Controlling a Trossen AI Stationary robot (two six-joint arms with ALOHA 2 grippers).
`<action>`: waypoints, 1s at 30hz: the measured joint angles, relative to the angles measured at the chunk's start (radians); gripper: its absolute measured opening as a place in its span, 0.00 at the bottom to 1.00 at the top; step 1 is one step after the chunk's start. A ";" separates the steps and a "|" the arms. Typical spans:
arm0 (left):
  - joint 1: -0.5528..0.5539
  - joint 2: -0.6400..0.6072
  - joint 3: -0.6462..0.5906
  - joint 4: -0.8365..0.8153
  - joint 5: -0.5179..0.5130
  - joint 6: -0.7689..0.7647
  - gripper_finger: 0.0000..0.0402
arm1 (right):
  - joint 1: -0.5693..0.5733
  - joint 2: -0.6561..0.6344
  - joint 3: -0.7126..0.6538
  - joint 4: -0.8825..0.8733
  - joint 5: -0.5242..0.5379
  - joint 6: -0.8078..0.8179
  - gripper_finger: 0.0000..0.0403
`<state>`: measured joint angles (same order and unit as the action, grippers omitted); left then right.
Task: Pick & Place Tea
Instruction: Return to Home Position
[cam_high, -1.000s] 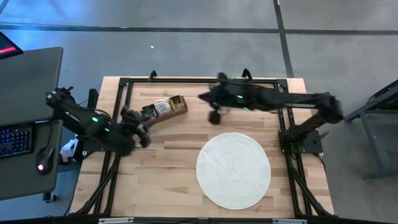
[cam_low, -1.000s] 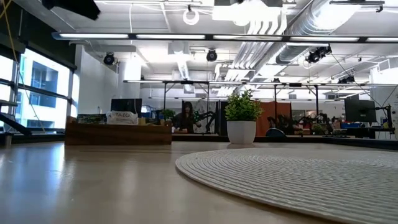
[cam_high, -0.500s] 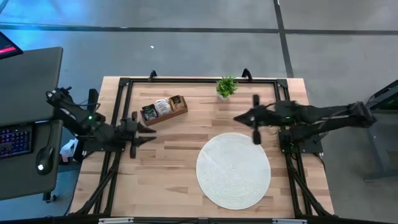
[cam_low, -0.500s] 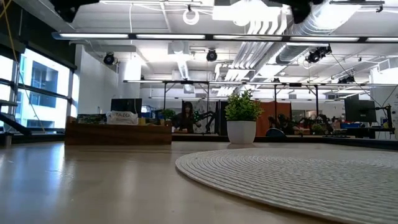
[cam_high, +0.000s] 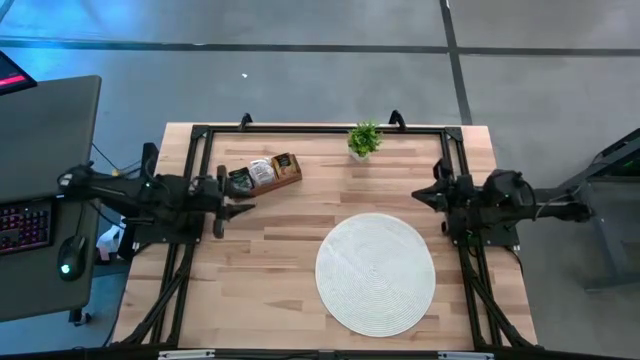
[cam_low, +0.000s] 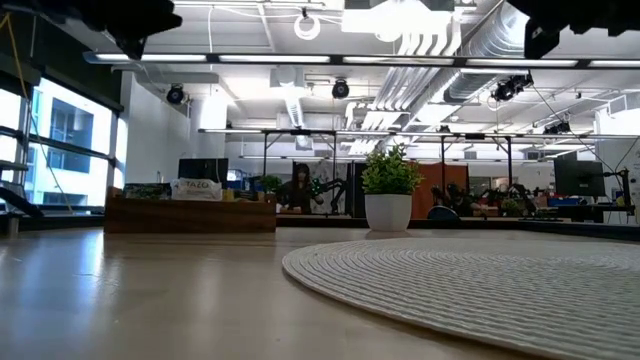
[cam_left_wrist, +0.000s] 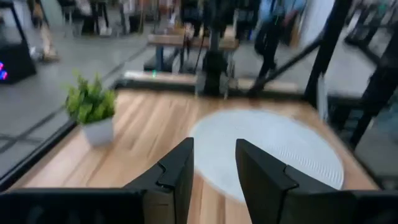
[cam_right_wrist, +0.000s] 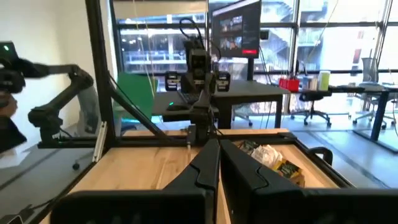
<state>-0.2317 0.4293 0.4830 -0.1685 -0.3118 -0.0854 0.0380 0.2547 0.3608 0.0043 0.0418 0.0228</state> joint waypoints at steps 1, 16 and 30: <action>0.021 -0.001 -0.027 0.053 0.021 0.005 0.29 | 0.000 -0.022 -0.017 0.004 0.000 0.000 0.03; 0.280 0.014 -0.218 0.372 0.386 0.029 0.29 | 0.000 -0.126 -0.237 0.186 -0.052 -0.048 0.03; 0.330 -0.324 -0.264 0.198 0.350 0.002 0.29 | 0.000 -0.126 -0.266 0.205 -0.032 -0.093 0.03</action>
<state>0.0982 0.1055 0.2185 0.0299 0.0380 -0.0831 0.0380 0.1287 0.0952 0.2096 0.0096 -0.0702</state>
